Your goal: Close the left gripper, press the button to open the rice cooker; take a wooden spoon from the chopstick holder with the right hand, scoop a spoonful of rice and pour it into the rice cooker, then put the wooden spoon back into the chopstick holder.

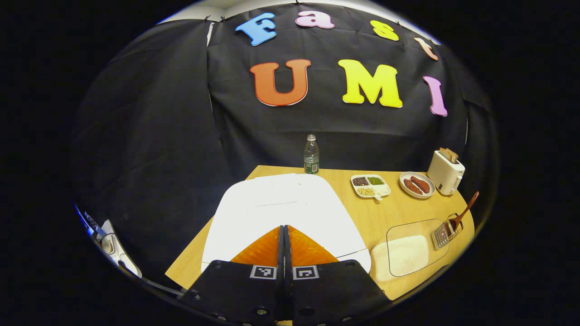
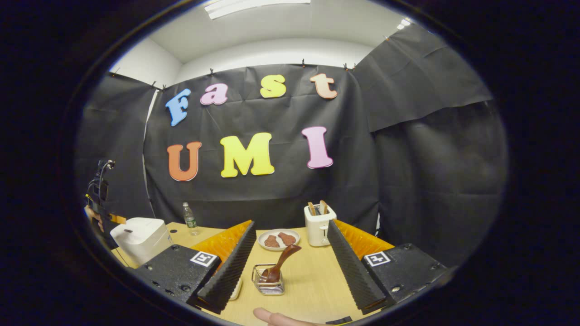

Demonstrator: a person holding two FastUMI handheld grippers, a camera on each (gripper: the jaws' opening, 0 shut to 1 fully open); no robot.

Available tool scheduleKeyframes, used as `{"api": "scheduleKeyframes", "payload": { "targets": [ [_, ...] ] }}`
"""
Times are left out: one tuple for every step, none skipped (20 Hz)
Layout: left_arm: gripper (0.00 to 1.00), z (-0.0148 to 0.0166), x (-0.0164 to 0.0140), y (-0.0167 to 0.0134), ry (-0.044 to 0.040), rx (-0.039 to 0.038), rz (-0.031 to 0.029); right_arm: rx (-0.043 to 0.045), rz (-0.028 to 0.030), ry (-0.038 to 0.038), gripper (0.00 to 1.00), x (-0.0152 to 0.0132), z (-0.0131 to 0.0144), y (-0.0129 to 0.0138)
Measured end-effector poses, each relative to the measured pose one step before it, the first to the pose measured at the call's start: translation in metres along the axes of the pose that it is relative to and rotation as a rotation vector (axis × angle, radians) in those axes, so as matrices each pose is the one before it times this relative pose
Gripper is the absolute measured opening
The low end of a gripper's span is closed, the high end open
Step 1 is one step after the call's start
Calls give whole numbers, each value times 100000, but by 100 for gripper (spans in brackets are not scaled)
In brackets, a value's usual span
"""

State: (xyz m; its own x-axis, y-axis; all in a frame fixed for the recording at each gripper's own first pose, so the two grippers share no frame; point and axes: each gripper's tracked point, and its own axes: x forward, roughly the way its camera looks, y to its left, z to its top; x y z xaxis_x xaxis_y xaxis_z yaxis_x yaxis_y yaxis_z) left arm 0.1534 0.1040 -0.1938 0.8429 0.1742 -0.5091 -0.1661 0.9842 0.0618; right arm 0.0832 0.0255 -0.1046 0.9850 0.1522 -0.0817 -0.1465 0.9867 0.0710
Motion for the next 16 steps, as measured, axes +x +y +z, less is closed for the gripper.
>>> {"api": "scheduleKeyframes", "payload": {
  "targets": [
    [0, -137, 239, 23, 288, 227, -188, -8, -77, 473, 100, 253, -221, -85],
    [0, -333, 334, 180, 958, -109, 357, -213, -303, 468, 100, 312, -218, -116],
    [0, -218, 97, 154, 583, -416, 379, -273, -211, 610, 100, 238, -351, -71],
    [0, 12, -80, 51, -121, -328, -162, 201, -88, 582, 100, 173, -282, -54],
    [0, -113, 7, -24, 446, -147, -60, 486, 17, 479, 100, 111, -225, 15],
    [0, -258, 220, 73, 279, -315, 800, 529, 41, 344, 100, 79, -194, 47],
    [0, -276, 221, -285, 600, -816, -802, 359, -153, 108, 100, 151, -76, -80],
    [0, -339, 55, -480, 1042, -584, -981, 55, -454, 751, 100, 242, -233, -76],
    [0, -329, 113, 73, 731, -355, 808, -68, -213, 963, 100, 198, -394, -46],
    [0, 63, -47, 115, -676, 55, 217, -37, 0, 957, 100, 163, -265, -44],
    [0, -132, 40, -40, 287, -49, -76, 112, -20, 590, 100, 184, -241, 7],
    [0, -127, -217, -118, -96, 367, -22, 87, -210, 597, 100, 195, -199, -72],
    [0, -107, -122, 34, 538, 409, -130, 257, -269, 677, 100, 161, -331, -130],
    [0, -333, 82, -7, 653, -89, -43, 507, -19, 574, 100, 190, -241, -123],
    [0, 114, 29, 53, -733, -145, -106, 469, 4, 644, 100, 112, -360, -109],
    [0, -105, 69, 35, 767, -424, -97, 169, -298, 876, 100, 171, -322, -140]
  ]
}}
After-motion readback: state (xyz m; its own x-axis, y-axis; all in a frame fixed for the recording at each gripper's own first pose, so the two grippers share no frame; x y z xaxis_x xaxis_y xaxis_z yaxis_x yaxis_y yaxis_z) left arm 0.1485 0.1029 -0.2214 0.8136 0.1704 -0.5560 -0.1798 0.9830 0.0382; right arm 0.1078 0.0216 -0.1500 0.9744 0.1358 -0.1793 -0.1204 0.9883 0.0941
